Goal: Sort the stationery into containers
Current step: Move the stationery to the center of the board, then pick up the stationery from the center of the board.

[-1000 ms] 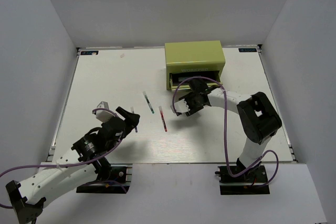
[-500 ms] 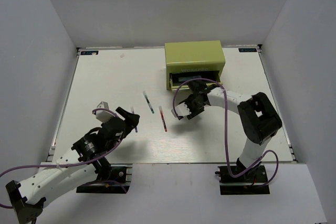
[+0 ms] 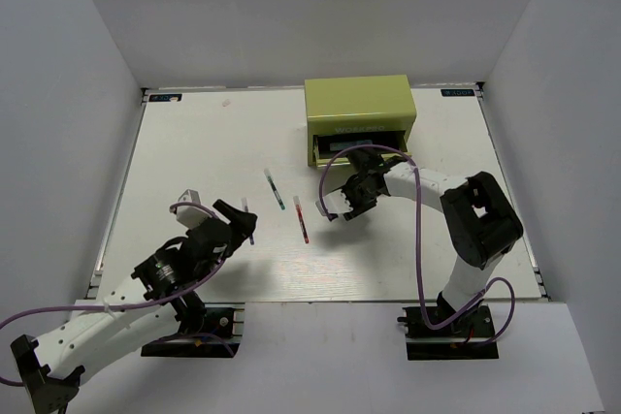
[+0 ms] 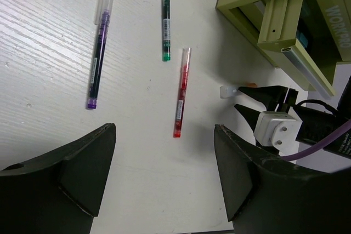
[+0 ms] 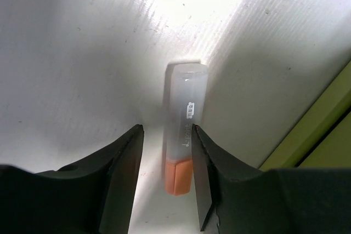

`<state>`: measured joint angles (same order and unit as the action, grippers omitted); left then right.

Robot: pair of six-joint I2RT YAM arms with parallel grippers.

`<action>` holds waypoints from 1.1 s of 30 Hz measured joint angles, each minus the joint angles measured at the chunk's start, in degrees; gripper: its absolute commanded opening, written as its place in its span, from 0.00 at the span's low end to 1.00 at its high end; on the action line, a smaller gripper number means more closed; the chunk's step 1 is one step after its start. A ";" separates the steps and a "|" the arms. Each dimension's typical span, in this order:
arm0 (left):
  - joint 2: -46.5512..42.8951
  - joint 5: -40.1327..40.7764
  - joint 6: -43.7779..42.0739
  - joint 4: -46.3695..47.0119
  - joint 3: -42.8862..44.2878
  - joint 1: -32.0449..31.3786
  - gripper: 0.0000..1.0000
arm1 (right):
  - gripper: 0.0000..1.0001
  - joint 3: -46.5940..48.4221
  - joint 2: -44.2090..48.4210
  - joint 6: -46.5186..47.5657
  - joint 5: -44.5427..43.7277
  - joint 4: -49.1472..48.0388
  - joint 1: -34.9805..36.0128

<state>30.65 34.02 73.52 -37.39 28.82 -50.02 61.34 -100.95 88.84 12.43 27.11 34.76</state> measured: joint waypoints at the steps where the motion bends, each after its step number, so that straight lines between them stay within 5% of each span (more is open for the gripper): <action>1: -0.09 0.02 0.00 -0.15 -0.07 0.00 0.82 | 0.46 0.04 0.00 0.13 0.13 0.26 0.00; 12: -2.12 0.07 0.81 -1.20 -0.31 0.00 0.82 | 0.46 -0.35 1.79 3.37 4.33 8.11 0.04; 16: -2.12 0.07 0.94 -1.20 -0.31 0.00 0.82 | 0.49 -2.67 3.52 3.13 4.55 7.63 0.28; 18: -2.12 0.07 0.94 -1.20 -0.31 0.00 0.82 | 0.58 -3.30 3.91 2.25 4.24 7.02 0.52; 33: -2.12 -0.07 1.05 -1.18 -0.31 0.00 0.82 | 0.54 -4.22 4.37 -3.32 5.95 8.61 0.87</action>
<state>28.53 33.95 74.56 -38.57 28.51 -50.02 57.12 -96.57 85.52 18.37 35.73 35.64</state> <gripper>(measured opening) 0.820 0.536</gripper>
